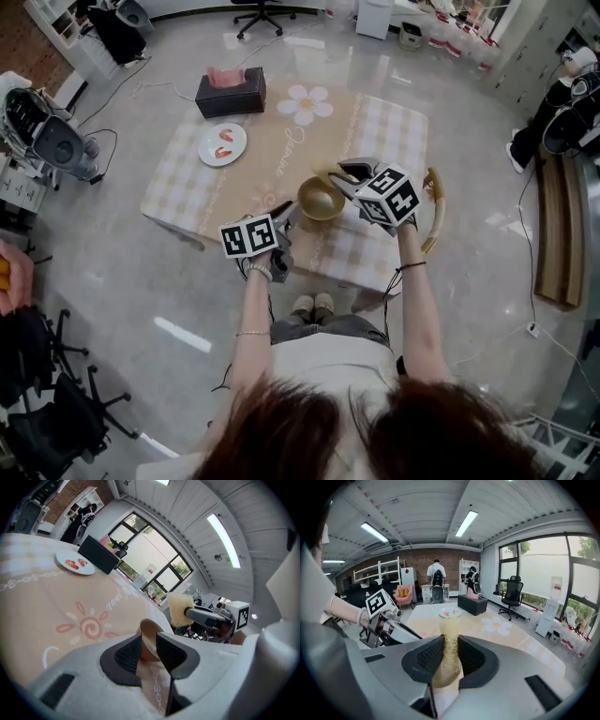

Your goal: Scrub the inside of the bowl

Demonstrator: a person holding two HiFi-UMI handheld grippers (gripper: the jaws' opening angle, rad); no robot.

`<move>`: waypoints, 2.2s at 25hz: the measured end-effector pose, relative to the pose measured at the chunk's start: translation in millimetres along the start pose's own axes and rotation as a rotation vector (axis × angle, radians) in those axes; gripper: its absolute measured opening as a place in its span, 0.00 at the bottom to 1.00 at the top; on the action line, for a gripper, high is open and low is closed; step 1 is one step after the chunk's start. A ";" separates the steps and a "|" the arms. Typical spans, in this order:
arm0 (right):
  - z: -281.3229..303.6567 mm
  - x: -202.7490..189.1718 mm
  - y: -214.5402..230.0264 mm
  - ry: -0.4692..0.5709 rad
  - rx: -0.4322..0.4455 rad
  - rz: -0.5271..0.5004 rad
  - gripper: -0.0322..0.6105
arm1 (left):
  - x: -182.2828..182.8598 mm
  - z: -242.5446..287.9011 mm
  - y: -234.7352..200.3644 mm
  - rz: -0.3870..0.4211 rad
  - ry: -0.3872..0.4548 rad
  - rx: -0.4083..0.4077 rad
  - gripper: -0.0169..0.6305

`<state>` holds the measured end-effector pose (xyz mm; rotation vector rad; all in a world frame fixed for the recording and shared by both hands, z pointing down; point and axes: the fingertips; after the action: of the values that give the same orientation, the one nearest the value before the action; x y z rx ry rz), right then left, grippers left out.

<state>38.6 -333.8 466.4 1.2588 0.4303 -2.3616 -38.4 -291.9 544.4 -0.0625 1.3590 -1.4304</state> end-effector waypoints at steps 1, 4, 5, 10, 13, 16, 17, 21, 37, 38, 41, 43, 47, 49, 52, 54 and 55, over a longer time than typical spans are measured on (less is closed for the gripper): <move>1.9 -1.3 -1.0 -0.021 0.014 -0.027 0.17 | -1.4 0.7 -1.2 -0.008 -0.002 0.004 0.16; 7.0 -4.6 -1.9 -0.081 0.043 -0.106 0.17 | -3.5 3.6 -2.8 -0.038 0.002 0.006 0.21; 8.4 -5.2 -1.9 -0.097 0.050 -0.128 0.17 | -4.7 4.7 -3.1 -0.056 0.003 0.003 0.22; 14.0 -4.7 -4.6 -0.160 0.092 -0.222 0.17 | -10.4 7.7 -6.3 -0.132 -0.007 -0.003 0.25; 16.0 -5.4 -7.6 -0.202 0.119 -0.279 0.17 | -11.0 9.8 -7.6 -0.169 -0.007 -0.009 0.25; 20.2 -8.9 -10.4 -0.249 0.145 -0.348 0.17 | -12.3 10.4 -8.1 -0.197 -0.008 -0.017 0.25; 21.6 -9.2 -12.2 -0.262 0.156 -0.367 0.17 | -12.9 10.9 -8.1 -0.205 -0.012 -0.018 0.24; 26.6 -13.5 -21.2 -0.329 0.211 -0.449 0.17 | -16.5 12.4 -10.9 -0.254 -0.030 -0.010 0.24; 35.6 -28.1 -32.7 -0.552 0.394 -0.799 0.17 | -30.4 16.5 -12.0 -0.381 -0.084 -0.035 0.24; 36.2 -27.7 -33.1 -0.565 0.405 -0.824 0.17 | -31.1 16.6 -12.0 -0.387 -0.087 -0.037 0.24; 38.8 -25.9 -33.5 -0.596 0.435 -0.886 0.17 | -32.8 17.5 -12.1 -0.404 -0.094 -0.045 0.24; 40.7 -25.7 -32.4 -0.618 0.450 -0.921 0.17 | -34.1 17.9 -11.2 -0.411 -0.103 -0.051 0.24; 44.5 -25.5 -31.7 -0.659 0.475 -0.989 0.17 | -35.0 17.4 -10.7 -0.421 -0.116 -0.054 0.24; 47.1 -26.2 -32.8 -0.667 0.487 -1.009 0.17 | -34.5 17.5 -10.9 -0.427 -0.114 -0.063 0.24; 50.5 -29.6 -34.0 -0.686 0.501 -1.045 0.17 | -34.5 18.1 -12.1 -0.430 -0.116 -0.070 0.24; 52.3 -31.5 -34.3 -0.706 0.510 -1.081 0.17 | -35.7 18.6 -12.4 -0.437 -0.125 -0.070 0.24; 53.0 -32.2 -34.5 -0.715 0.514 -1.100 0.17 | -36.5 18.9 -12.4 -0.441 -0.128 -0.070 0.24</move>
<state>-0.2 -321.3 524.5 0.1524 0.3051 -3.7850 -19.4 -282.4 581.7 -0.5188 1.3392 -1.7074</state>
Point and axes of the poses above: the fingertips, and each gripper's own axes: z forward along the fingers, y to its right, x out of its top, and after that the axes turned 2 degrees about -z, right-handed
